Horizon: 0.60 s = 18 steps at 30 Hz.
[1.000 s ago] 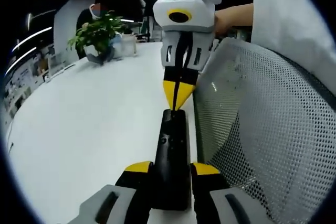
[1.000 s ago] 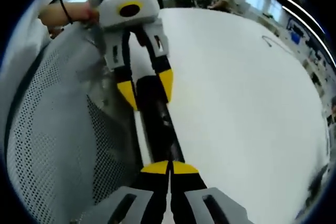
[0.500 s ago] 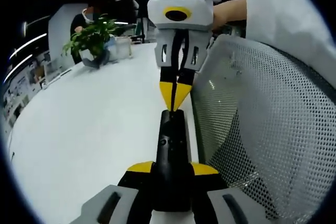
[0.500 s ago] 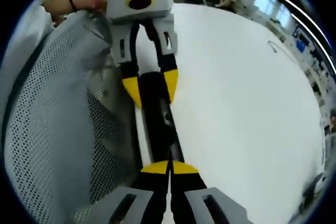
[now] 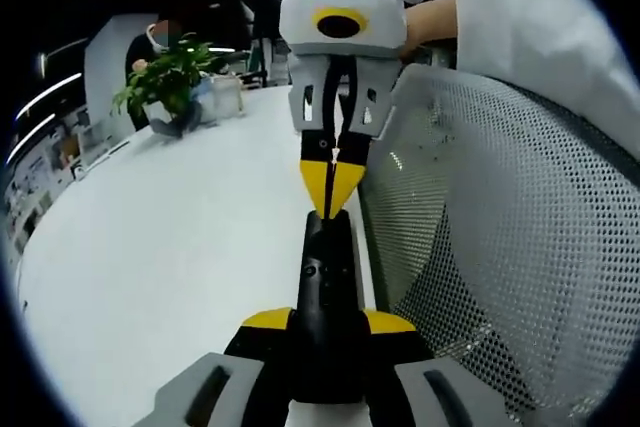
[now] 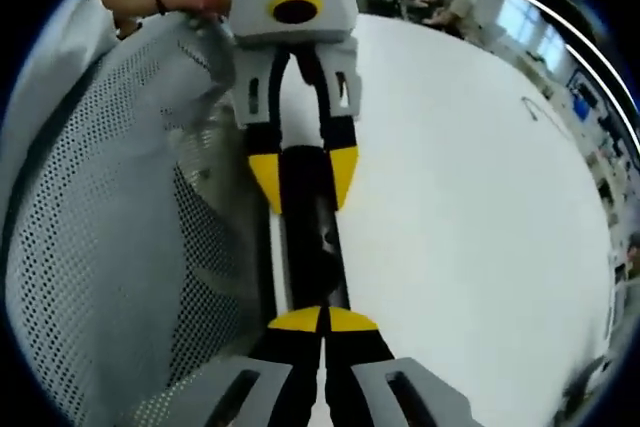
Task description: Press the specified remote control buttons in sequence, fully releasing each button before pressing the next.
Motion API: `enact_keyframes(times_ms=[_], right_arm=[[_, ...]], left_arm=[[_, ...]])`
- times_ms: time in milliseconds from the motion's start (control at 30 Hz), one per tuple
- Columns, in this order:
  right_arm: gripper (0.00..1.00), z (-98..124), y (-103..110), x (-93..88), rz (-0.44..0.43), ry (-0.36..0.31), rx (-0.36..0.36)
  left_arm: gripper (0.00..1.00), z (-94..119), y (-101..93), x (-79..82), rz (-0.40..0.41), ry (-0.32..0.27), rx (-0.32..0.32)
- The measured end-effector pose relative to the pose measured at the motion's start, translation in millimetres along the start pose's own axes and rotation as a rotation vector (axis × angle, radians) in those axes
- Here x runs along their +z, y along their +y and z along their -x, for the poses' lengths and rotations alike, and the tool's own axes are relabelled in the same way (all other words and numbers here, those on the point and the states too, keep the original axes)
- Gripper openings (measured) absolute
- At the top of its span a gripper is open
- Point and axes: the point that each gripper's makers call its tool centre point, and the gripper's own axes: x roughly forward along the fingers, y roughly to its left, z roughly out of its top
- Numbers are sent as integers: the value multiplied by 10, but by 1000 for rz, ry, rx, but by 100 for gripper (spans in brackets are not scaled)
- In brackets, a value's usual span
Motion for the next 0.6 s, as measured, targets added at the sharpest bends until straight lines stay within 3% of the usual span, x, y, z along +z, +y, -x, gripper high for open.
enact_keyframes(times_ms=[100,333,600], right_arm=[[0,-1,2,0,8,6,0],[0,-26,5,-2,120,72,-7],[0,-31,-2,-10,117,88,-40]], left_arm=[[25,0,-1,0,2,-1,0],[25,-1,0,1,8,-4,1],[25,-6,2,4,9,-5,2]])
